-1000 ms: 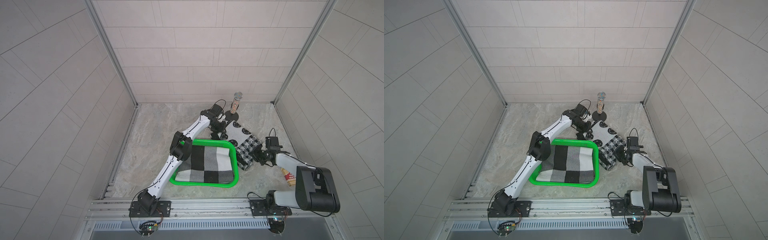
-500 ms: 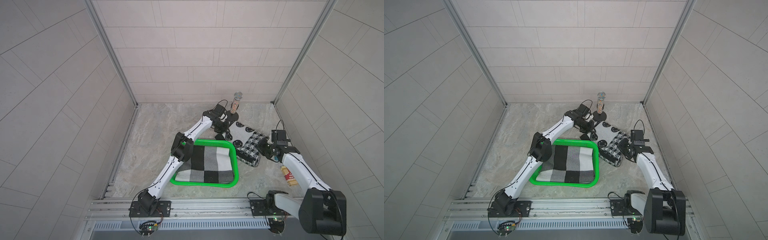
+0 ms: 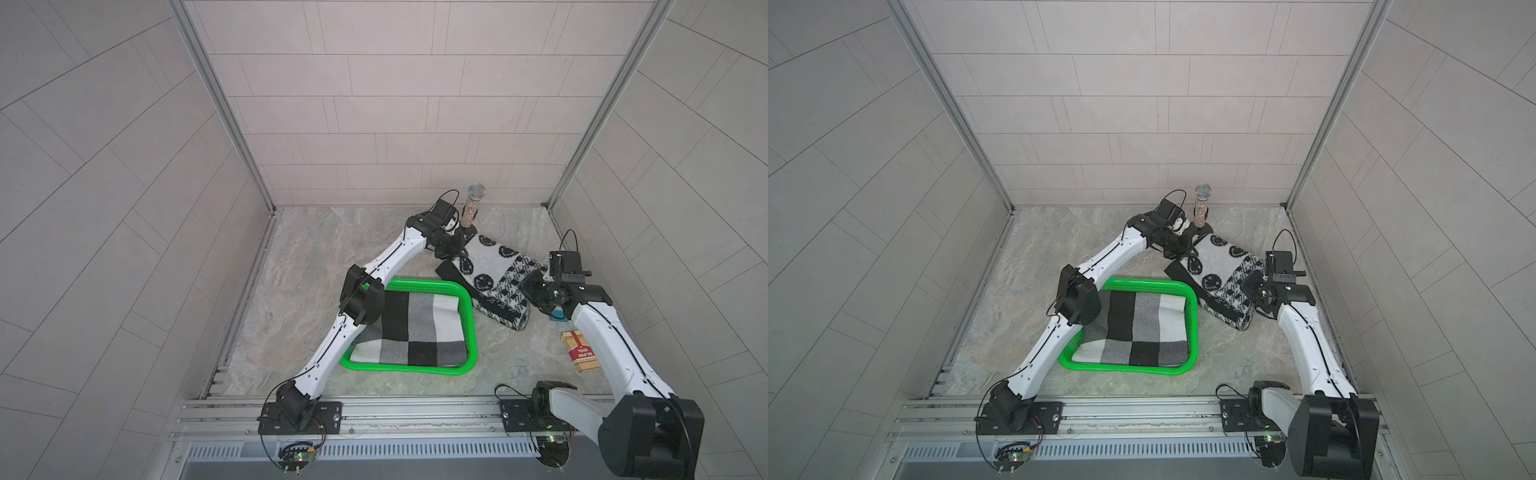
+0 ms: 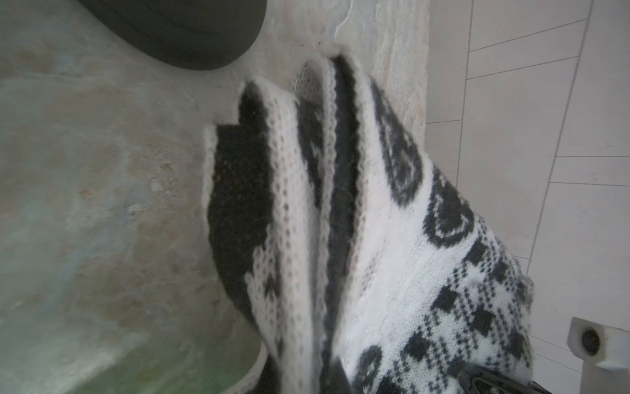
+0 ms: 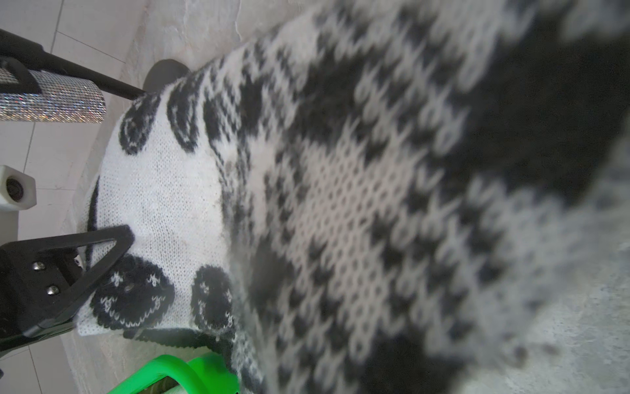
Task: Put the folded scarf in the basket
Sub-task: Place the scarf in the basket.
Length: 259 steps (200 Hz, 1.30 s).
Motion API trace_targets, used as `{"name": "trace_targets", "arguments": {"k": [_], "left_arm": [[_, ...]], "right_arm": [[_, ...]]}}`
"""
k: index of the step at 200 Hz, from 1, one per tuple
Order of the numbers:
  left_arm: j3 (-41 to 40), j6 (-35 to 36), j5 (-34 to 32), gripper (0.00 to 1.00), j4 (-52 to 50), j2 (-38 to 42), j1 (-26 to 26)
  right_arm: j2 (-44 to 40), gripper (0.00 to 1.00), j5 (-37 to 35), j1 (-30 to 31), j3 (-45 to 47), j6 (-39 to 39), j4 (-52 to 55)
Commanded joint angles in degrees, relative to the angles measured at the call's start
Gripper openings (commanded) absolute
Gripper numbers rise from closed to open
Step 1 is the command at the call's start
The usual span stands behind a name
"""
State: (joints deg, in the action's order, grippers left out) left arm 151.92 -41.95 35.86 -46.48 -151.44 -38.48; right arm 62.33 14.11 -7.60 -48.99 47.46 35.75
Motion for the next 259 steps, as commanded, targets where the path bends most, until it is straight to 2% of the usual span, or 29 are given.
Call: {"name": "trace_targets", "arguments": {"k": [1,84,117,135,164,195,229,259], "left_arm": [[1.3,-2.6,-0.2,0.00,1.3,4.6,-0.9],[1.1,-4.0,-2.1,0.00,-3.6,10.0,-4.7],[0.7,-3.8,-3.9,0.00,-7.9,13.8,-6.2],[-2.1,-3.0,-5.8,0.00,-10.1,17.3,-6.8],[-15.8,-3.5,-7.5,0.00,-6.9,27.2,-6.7],[-38.6,-5.5,-7.3,0.00,2.9,41.2,-5.2],[-59.5,-7.8,-7.7,0.00,9.5,55.7,-0.6],[-72.4,-8.6,-7.7,0.00,11.1,66.0,4.1]], "right_arm": [[-1.2,0.00,-3.5,0.3,-4.0,-0.7,4.1],[-6.8,0.00,-10.1,2.9,-12.6,0.3,16.6],[-7.9,0.00,-11.8,5.2,-17.3,0.3,22.3],[-8.3,0.00,-13.1,6.8,-20.0,0.1,24.5],[-9.5,0.00,-12.5,10.3,-21.1,1.0,24.8],[-11.6,0.00,-8.5,14.3,-19.0,2.5,23.2],[-10.3,0.00,-3.1,19.5,-17.1,2.1,21.4],[-7.6,0.00,-1.0,28.5,-15.3,4.3,17.1]]}}
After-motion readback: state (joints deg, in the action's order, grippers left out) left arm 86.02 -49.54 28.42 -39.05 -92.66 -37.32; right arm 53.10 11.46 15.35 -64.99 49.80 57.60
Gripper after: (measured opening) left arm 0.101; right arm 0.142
